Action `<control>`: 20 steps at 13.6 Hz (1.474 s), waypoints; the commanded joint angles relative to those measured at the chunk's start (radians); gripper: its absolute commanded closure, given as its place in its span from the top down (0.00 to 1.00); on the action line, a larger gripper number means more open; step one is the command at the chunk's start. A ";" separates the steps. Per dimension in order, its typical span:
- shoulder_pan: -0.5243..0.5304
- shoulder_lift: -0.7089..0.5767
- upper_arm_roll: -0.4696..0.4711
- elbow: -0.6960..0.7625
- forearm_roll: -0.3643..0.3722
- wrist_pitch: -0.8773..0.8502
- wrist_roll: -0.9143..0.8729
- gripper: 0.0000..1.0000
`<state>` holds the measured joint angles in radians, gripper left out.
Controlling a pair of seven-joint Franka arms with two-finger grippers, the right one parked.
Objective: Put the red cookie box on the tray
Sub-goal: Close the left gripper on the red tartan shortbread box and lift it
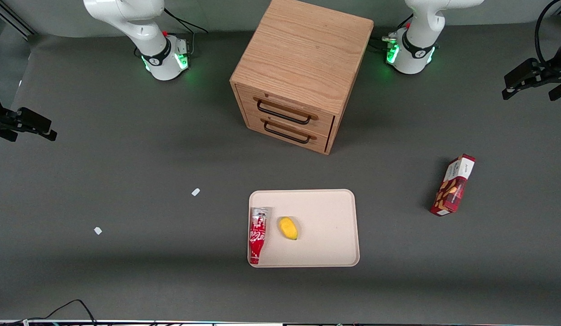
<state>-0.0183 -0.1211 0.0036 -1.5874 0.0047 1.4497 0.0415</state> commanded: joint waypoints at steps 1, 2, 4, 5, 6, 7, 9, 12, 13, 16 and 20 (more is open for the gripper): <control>0.008 -0.005 -0.005 0.007 -0.011 -0.015 -0.005 1.00; 0.008 -0.003 -0.005 0.006 -0.011 -0.015 -0.006 1.00; 0.008 0.015 -0.002 0.001 -0.009 -0.006 -0.003 1.00; 0.006 0.033 0.004 -0.003 -0.009 0.003 0.006 1.00; 0.000 0.056 0.009 -0.006 -0.002 0.024 0.012 1.00; -0.002 0.083 0.010 -0.020 0.006 0.049 0.047 1.00; -0.003 0.139 0.018 -0.060 0.056 0.144 0.247 1.00; -0.012 0.227 0.079 -0.156 0.067 0.301 0.334 1.00; -0.012 0.265 0.088 -0.184 0.069 0.366 0.342 1.00; -0.014 0.345 0.088 -0.302 0.067 0.591 0.340 1.00; -0.025 0.423 0.088 -0.459 0.067 0.894 0.363 1.00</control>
<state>-0.0293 0.2995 0.0831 -1.9789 0.0615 2.2485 0.3779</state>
